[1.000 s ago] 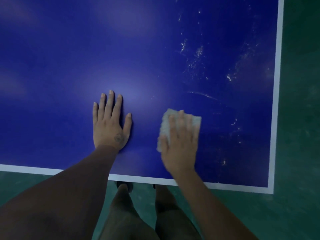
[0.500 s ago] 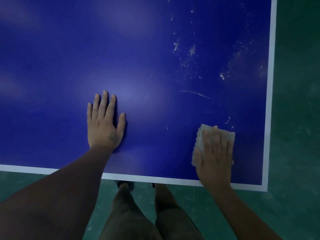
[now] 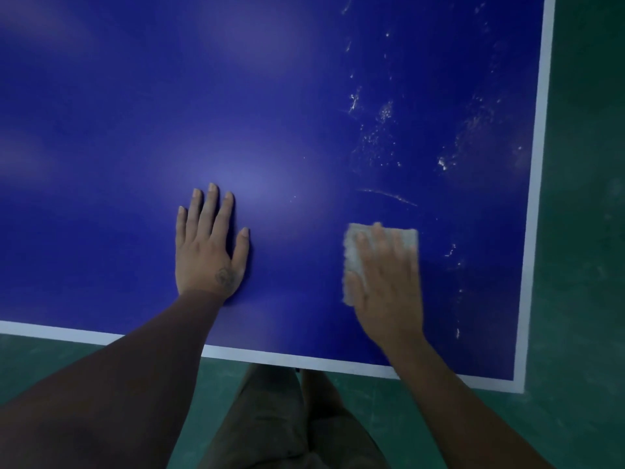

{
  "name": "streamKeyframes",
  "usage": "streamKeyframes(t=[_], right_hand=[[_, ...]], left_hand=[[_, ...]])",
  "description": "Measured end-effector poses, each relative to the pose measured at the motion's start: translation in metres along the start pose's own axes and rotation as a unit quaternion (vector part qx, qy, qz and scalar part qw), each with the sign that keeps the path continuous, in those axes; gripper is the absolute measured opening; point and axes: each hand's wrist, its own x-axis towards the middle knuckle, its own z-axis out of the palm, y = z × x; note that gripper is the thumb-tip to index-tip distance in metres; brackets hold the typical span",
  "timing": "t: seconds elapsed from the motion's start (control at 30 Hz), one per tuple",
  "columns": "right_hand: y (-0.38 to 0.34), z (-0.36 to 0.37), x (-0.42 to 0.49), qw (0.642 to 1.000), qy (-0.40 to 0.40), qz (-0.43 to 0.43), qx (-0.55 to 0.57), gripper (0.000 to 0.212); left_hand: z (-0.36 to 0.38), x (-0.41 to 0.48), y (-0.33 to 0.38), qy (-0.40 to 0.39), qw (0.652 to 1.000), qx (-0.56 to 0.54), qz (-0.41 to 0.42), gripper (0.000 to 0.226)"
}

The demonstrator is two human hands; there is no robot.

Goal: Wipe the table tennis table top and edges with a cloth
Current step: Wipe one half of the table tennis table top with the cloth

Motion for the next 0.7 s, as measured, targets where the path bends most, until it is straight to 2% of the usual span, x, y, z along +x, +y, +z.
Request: streamKeyframes(t=[0.1,0.17,0.4,0.5,0.6,0.7], right_hand=[[0.021,-0.003,-0.005,0.998,0.0,0.053,-0.023,0.068],[0.006,-0.004,0.003,0.998,-0.009,0.05,-0.031,0.069],[-0.107,-0.001,0.09,0.997,0.015,-0.077,-0.001,0.069],[-0.11,-0.003,0.116,0.995,0.016,-0.096,-0.002,0.068],[-0.067,-0.01,0.116,0.998,0.027,-0.054,-0.001,0.067],[-0.008,-0.018,0.093,0.998,0.023,0.059,0.009,0.067]], left_hand=[[0.0,0.0,0.0,0.003,1.0,0.0,0.002,0.064],[0.001,0.0,0.0,0.005,1.0,-0.006,0.003,0.063],[0.002,0.001,-0.001,0.012,1.0,-0.004,0.005,0.061],[0.002,0.002,-0.002,0.005,1.0,-0.005,0.006,0.062],[0.001,0.002,0.0,0.004,1.0,-0.012,0.001,0.062],[-0.001,0.002,0.0,-0.002,1.0,-0.015,0.0,0.063]])
